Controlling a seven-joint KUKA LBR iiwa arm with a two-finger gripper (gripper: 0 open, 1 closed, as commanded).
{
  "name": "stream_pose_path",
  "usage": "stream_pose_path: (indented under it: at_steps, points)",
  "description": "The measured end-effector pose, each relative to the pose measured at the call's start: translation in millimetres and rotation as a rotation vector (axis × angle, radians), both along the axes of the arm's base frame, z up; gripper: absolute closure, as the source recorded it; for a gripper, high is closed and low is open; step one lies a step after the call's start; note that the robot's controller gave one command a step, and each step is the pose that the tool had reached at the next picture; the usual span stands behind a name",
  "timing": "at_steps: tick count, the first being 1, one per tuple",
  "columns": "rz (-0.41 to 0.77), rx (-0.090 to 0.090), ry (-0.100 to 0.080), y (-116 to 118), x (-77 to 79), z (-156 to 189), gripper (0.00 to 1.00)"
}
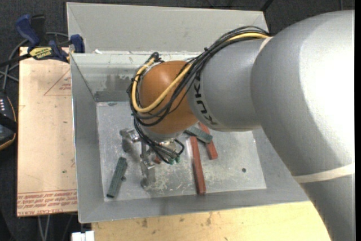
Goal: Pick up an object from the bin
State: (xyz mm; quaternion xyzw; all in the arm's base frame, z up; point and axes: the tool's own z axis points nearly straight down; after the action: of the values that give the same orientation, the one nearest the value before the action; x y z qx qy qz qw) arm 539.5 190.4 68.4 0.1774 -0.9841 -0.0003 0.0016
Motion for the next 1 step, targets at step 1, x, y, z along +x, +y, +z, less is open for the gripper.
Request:
stream_pose_path:
  at_steps: [1]
  points:
    - [0.064, 0.0, -0.011, -61.6, 51.8, 5.2, 0.0]
